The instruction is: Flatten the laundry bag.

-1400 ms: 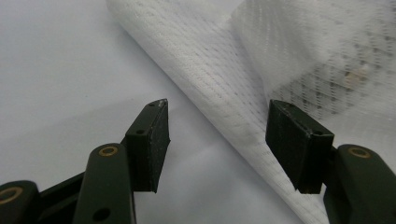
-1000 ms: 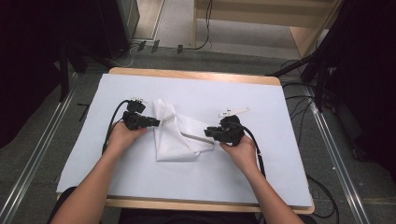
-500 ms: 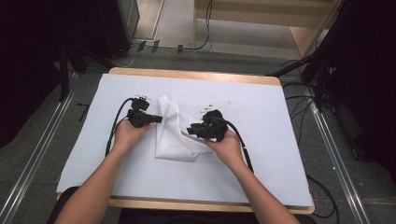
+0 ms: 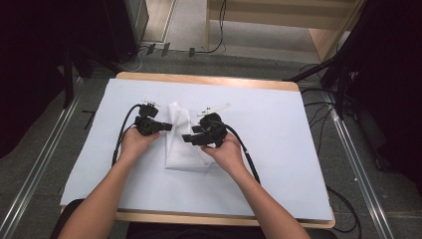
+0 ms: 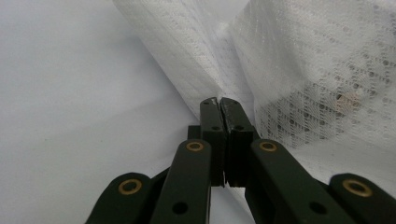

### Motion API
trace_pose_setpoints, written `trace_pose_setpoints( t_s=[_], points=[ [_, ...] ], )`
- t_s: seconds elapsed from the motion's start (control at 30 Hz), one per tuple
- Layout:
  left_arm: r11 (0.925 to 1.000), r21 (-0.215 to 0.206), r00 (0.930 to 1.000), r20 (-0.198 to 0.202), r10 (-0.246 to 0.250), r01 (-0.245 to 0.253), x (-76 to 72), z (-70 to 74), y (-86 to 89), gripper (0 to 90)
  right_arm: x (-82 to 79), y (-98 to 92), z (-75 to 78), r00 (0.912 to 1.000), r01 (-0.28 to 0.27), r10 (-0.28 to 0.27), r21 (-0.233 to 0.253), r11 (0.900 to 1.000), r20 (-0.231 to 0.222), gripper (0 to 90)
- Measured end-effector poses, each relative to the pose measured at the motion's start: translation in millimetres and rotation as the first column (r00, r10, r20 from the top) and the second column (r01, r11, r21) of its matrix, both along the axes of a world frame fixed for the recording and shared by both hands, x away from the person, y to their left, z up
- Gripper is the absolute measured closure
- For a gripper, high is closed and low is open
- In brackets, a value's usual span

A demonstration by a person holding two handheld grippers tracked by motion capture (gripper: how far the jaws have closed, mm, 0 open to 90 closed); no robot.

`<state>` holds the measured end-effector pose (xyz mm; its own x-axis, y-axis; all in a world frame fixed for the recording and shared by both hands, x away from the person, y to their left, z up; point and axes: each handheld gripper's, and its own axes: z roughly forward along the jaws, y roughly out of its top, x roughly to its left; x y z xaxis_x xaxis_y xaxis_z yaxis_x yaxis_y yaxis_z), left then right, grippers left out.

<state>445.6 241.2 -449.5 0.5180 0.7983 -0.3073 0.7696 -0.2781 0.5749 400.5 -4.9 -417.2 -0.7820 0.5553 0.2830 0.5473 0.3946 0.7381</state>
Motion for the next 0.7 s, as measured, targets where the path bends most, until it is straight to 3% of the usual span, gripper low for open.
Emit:
trace_pose_setpoints(
  t_s=[0.17,0.23,0.37,0.7],
  points=[
    [1.0000,-0.001,1.0000,-0.002,-0.003,0.003,0.4,-0.4,0.8,89.7,7.0,10.2,-10.7,0.9992,0.004,-0.004,-0.001,1.000,-0.041,53.3],
    [1.0000,-0.005,1.0000,-0.004,-0.001,0.001,0.5,-0.5,1.1,89.8,10.6,11.7,-14.4,0.9983,0.002,-0.002,0.002,1.000,-0.059,71.6],
    [1.0000,-0.004,1.0000,-0.006,0.005,-0.005,1.0,-0.7,2.4,89.8,12.4,9.2,-15.2,0.9977,-0.016,0.015,-0.008,1.000,-0.066,89.2],
    [0.9981,-0.010,0.9982,-0.006,0.060,-0.060,3.4,-0.8,13.3,90.0,8.4,-13.0,1.6,0.9994,-0.002,0.002,0.000,1.000,-0.033,89.8]
  ],
)
